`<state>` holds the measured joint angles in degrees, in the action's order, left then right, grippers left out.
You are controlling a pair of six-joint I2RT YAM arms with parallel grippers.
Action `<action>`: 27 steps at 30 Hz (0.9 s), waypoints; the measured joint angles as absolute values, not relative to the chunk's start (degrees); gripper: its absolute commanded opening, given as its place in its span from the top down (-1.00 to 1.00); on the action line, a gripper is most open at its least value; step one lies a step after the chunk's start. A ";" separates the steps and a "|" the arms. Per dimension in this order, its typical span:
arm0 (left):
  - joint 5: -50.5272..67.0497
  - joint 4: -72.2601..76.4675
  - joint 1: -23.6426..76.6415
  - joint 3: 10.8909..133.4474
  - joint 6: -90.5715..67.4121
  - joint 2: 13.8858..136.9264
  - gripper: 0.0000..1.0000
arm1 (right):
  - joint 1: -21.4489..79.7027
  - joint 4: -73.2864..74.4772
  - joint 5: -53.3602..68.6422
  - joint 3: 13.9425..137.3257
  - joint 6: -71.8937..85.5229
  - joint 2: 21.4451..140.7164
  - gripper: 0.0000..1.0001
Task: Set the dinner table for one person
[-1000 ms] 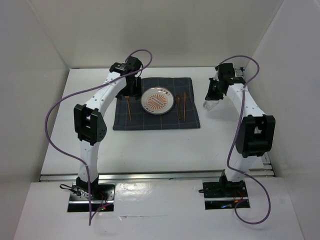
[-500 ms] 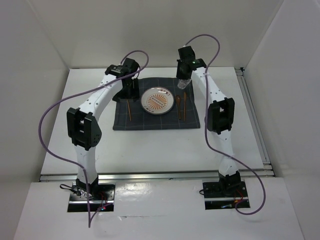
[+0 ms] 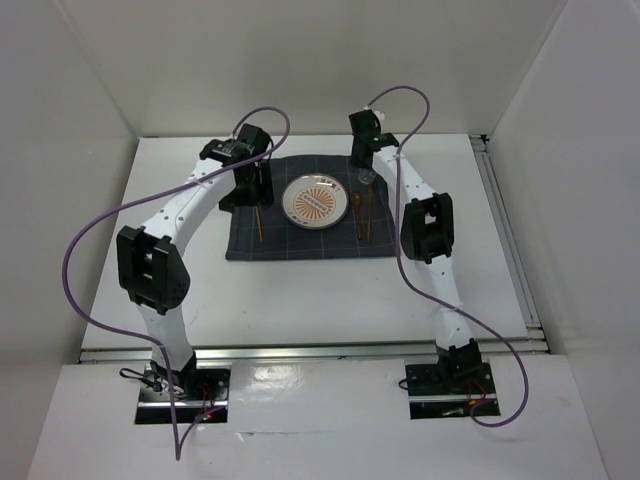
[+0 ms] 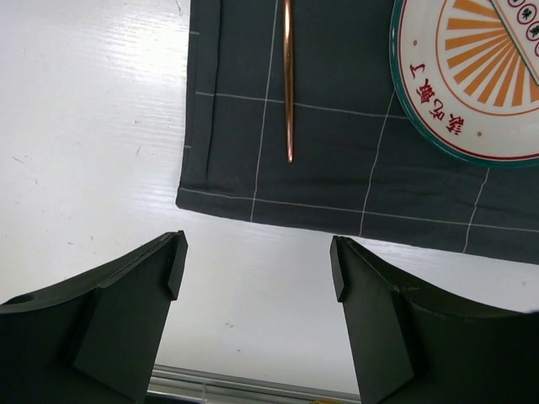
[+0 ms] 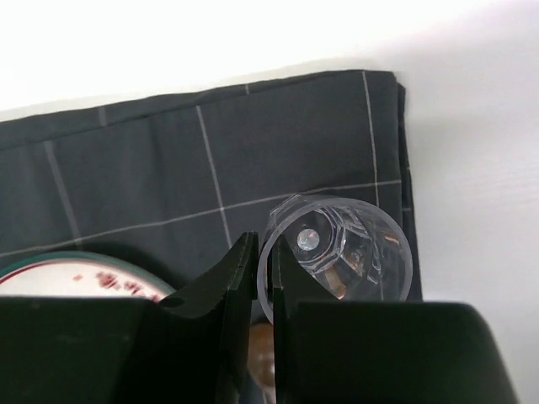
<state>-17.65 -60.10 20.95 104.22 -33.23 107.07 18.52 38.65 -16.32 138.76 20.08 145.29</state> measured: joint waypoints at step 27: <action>-16.84 -57.95 20.95 103.59 -32.60 107.11 -0.74 | 20.14 32.73 -17.45 127.61 20.16 130.96 -1.00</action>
